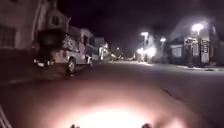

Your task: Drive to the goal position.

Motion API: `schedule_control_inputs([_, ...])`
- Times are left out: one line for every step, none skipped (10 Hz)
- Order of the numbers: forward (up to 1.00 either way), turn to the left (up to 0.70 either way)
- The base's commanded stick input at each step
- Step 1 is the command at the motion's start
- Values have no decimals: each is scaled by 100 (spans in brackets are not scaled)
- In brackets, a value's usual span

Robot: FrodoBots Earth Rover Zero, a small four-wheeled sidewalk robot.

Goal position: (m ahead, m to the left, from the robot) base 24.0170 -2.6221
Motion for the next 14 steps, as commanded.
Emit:
schedule_control_inputs([100,0])
schedule_control_inputs([100,0])
schedule_control_inputs([100,0])
schedule_control_inputs([100,0])
schedule_control_inputs([100,0])
schedule_control_inputs([100,0])
schedule_control_inputs([100,0])
schedule_control_inputs([100,0])
schedule_control_inputs([100,0])
schedule_control_inputs([100,0])
schedule_control_inputs([100,0])
schedule_control_inputs([100,0])
schedule_control_inputs([100,0])
schedule_control_inputs([100,0])
